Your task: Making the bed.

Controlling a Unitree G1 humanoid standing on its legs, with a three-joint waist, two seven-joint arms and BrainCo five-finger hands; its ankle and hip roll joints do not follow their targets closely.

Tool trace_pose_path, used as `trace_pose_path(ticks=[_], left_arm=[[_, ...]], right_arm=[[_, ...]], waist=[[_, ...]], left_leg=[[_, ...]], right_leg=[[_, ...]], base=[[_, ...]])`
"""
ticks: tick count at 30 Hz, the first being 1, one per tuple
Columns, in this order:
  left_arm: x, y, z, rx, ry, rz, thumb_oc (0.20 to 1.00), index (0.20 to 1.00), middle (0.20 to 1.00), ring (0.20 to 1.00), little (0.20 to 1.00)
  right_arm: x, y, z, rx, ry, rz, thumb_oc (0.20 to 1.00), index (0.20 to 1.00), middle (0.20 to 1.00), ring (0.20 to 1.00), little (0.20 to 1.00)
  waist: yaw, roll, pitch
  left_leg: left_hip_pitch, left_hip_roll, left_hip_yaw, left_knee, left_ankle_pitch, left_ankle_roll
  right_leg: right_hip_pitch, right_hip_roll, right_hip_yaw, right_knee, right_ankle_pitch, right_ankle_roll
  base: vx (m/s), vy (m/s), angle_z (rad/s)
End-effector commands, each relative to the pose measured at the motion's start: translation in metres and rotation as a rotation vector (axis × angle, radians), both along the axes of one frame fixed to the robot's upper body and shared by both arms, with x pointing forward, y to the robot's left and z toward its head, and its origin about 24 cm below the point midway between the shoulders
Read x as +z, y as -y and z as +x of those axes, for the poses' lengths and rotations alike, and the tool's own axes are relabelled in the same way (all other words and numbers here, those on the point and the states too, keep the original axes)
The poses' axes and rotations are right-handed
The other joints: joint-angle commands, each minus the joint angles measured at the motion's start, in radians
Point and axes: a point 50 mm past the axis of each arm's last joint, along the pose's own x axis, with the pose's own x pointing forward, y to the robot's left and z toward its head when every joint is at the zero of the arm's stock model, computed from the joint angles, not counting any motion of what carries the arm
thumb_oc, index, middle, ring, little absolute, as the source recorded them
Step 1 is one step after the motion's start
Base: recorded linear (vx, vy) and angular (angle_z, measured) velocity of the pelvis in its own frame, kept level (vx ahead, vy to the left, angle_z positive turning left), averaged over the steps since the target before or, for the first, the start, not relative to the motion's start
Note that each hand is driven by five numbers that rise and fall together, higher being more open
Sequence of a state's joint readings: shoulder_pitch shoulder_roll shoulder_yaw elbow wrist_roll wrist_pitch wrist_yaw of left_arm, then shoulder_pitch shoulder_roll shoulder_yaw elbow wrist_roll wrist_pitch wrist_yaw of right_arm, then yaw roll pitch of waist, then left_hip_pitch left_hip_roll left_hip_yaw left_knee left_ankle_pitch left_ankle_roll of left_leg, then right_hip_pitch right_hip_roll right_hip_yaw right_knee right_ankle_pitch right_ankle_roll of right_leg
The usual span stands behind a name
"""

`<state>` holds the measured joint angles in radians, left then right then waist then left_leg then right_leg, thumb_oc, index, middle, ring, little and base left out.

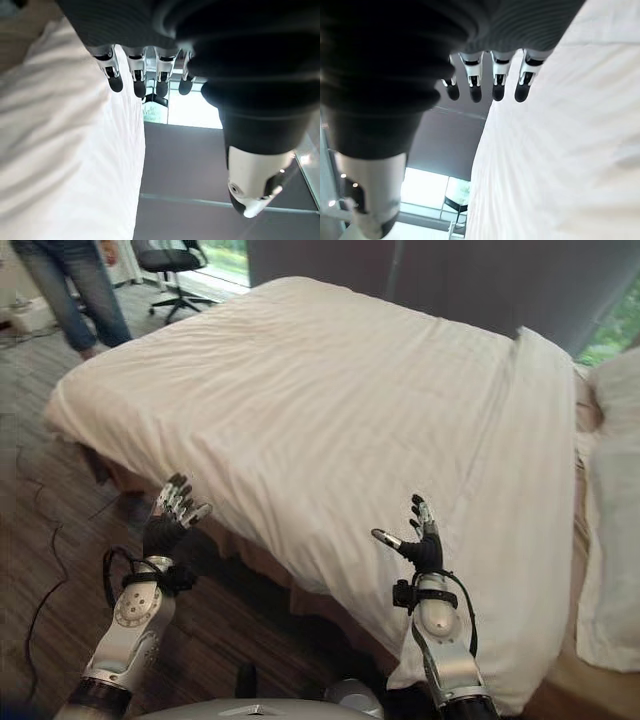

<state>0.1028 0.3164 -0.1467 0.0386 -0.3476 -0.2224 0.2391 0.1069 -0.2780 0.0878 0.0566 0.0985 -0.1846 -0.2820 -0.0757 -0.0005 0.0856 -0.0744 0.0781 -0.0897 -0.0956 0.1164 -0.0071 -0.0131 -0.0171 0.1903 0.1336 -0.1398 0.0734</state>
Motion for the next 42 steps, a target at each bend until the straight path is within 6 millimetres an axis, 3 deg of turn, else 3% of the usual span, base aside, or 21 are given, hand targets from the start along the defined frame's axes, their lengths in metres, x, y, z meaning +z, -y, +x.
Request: trace_pose_path(ticks=[1,4,8,9,11,13,16,19,20,25,28,30,31,34,36,37,42], left_arm=[[0.029,-0.011,0.008,0.043,0.162,-0.01,1.0,1.0,1.0,1.0,1.0],[0.02,-0.024,-0.003,0.131,0.139,-0.054,1.0,1.0,1.0,1.0,1.0],[0.016,-0.03,-0.007,0.182,0.13,-0.08,1.0,1.0,1.0,1.0,1.0],[0.019,-0.029,-0.003,0.208,0.152,-0.108,1.0,1.0,1.0,1.0,1.0],[0.02,-0.031,-0.004,0.221,0.17,-0.139,1.0,1.0,1.0,1.0,1.0],[0.016,-0.032,-0.007,0.23,0.155,-0.15,1.0,1.0,1.0,1.0,1.0],[0.014,-0.031,-0.008,0.231,0.147,-0.156,1.0,1.0,1.0,1.0,1.0],[0.009,-0.029,-0.013,0.219,0.127,-0.175,1.0,1.0,1.0,1.0,1.0],[0.004,-0.024,-0.015,0.195,0.103,-0.182,1.0,1.0,1.0,1.0,1.0],[-0.005,-0.014,-0.018,0.155,0.055,-0.221,1.0,1.0,1.0,1.0,1.0],[-0.002,-0.008,-0.016,0.126,0.065,-0.22,1.0,1.0,1.0,1.0,1.0],[0.006,-0.014,-0.006,0.152,0.1,-0.217,1.0,1.0,1.0,1.0,1.0],[0.012,-0.01,0.003,0.119,0.121,-0.176,1.0,1.0,1.0,1.0,1.0],[0.013,-0.012,-0.001,0.097,0.122,-0.165,1.0,1.0,1.0,1.0,1.0],[0.015,-0.011,-0.005,0.077,0.133,-0.177,1.0,1.0,1.0,1.0,1.0],[0.014,-0.01,-0.007,0.068,0.127,-0.181,1.0,1.0,1.0,1.0,1.0],[0.011,-0.01,-0.014,0.068,0.125,-0.211,1.0,1.0,1.0,1.0,1.0]], right_arm=[[0.036,-0.008,0.011,0.032,0.204,0.058,1.0,1.0,1.0,1.0,1.0],[0.048,-0.019,0.009,0.113,0.259,0.05,1.0,1.0,1.0,1.0,1.0],[0.055,-0.021,0.01,0.151,0.292,0.008,1.0,1.0,1.0,1.0,1.0],[0.06,-0.018,0.016,0.132,0.313,-0.015,1.0,1.0,1.0,1.0,1.0],[0.064,-0.018,0.017,0.12,0.33,-0.008,1.0,1.0,1.0,1.0,1.0],[0.061,-0.018,0.015,0.118,0.317,0.012,1.0,1.0,1.0,1.0,1.0],[0.057,-0.017,0.013,0.122,0.301,0.013,1.0,1.0,1.0,1.0,1.0],[0.049,-0.019,0.009,0.139,0.258,0.016,1.0,1.0,1.0,1.0,1.0],[0.043,-0.019,0.004,0.165,0.226,-0.001,1.0,1.0,1.0,1.0,1.0],[0.037,-0.021,-0.004,0.174,0.192,0.011,1.0,1.0,1.0,1.0,1.0],[0.031,-0.025,-0.008,0.181,0.163,0.02,1.0,1.0,1.0,1.0,1.0],[0.022,-0.034,-0.01,0.168,0.121,0.056,1.0,1.0,1.0,1.0,1.0],[0.022,-0.044,-0.007,0.192,0.125,0.062,1.0,1.0,1.0,1.0,1.0],[0.025,-0.045,-0.005,0.2,0.137,0.055,1.0,1.0,1.0,1.0,1.0],[0.025,-0.043,-0.005,0.203,0.131,0.011,1.0,1.0,1.0,1.0,1.0],[0.023,-0.041,-0.005,0.198,0.117,-0.006,1.0,1.0,1.0,1.0,1.0],[0.025,-0.035,-0.001,0.179,0.119,-0.03,1.0,1.0,1.0,1.0,1.0]], waist=[[0.016,-0.032,-0.006],[0.039,-0.02,0.008],[0.052,-0.006,0.039],[0.054,-0.013,0.082],[0.039,-0.032,0.091],[0.03,-0.044,0.077],[0.018,-0.049,0.073],[-0.011,-0.036,0.044],[-0.052,-0.011,0.018],[-0.1,0.022,0.011],[-0.111,0.016,0.02],[-0.124,0.013,0.06],[-0.115,0.016,0.08],[-0.087,0.017,0.077],[-0.059,0.005,0.057],[-0.051,-0.002,0.029],[-0.047,-0.005,0.008]], left_leg=[[0.042,-0.047,0.073,0.008,-0.08,0.002],[0.019,-0.027,0.075,0.008,-0.047,-0.026],[-0.016,-0.015,0.064,0.017,-0.006,-0.049],[-0.086,-0.013,0.094,0.098,-0.004,-0.054],[-0.091,0.007,0.196,0.216,-0.101,-0.033],[-0.06,0.002,0.225,0.282,-0.166,-0.025],[-0.017,0.016,0.252,0.372,-0.216,-0.025],[0.11,0.055,0.308,0.338,-0.225,-0.036],[0.214,0.08,0.354,0.264,-0.221,-0.062],[0.268,0.041,0.35,0.058,-0.236,-0.054],[0.261,0.016,0.335,0.008,-0.225,-0.046],[0.192,0.006,0.309,0.008,-0.199,-0.032],[0.159,0.004,0.321,0.008,-0.177,-0.016],[0.143,0.003,0.335,0.008,-0.164,-0.011],[0.134,-0.003,0.344,0.008,-0.161,-0.012],[0.14,-0.001,0.367,0.008,-0.16,-0.017],[0.152,0.012,0.409,0.008,-0.153,-0.023]], right_leg=[[0.056,-0.006,-0.051,-0.064,0.042,0.0],[0.098,-0.004,-0.082,-0.18,0.071,-0.011],[0.114,0.006,-0.108,-0.221,0.074,-0.025],[0.097,-0.008,-0.129,-0.219,0.089,-0.032],[0.05,-0.033,-0.16,-0.2,0.103,-0.032],[0.033,-0.045,-0.181,-0.204,0.113,-0.032],[0.029,-0.053,-0.203,-0.203,0.124,-0.032],[0.005,-0.05,-0.254,-0.196,0.122,-0.033],[-0.025,-0.049,-0.305,-0.186,0.125,-0.029],[-0.072,-0.066,-0.351,-0.169,0.17,-0.008],[-0.11,-0.08,-0.354,-0.158,0.206,0.006],[-0.19,-0.075,-0.255,-0.081,0.204,0.046],[-0.187,-0.059,-0.194,0.01,0.162,0.051],[-0.117,-0.08,-0.206,0.019,0.129,0.033],[-0.05,-0.106,-0.227,-0.049,0.12,0.028],[-0.018,-0.122,-0.245,-0.131,0.127,0.038],[0.012,-0.117,-0.229,-0.211,0.157,0.043]], base=[[-0.09,-0.297,0.34],[-0.13,-0.26,0.13],[-0.21,-0.135,-0.03],[-0.44,-0.101,0.42],[-0.44,-0.121,0.68],[-0.15,-0.073,0.33],[-0.12,-0.039,0.29],[-0.21,0.027,0.51],[-0.23,0.121,1.2],[-0.15,0.147,0.76],[-0.25,0.14,0.32],[-0.58,0.117,0.46],[-0.37,0.065,0.27],[-0.19,-0.013,-0.23],[-0.07,-0.11,-0.39],[-0.01,-0.098,-0.37],[0.0,-0.076,-0.35]])
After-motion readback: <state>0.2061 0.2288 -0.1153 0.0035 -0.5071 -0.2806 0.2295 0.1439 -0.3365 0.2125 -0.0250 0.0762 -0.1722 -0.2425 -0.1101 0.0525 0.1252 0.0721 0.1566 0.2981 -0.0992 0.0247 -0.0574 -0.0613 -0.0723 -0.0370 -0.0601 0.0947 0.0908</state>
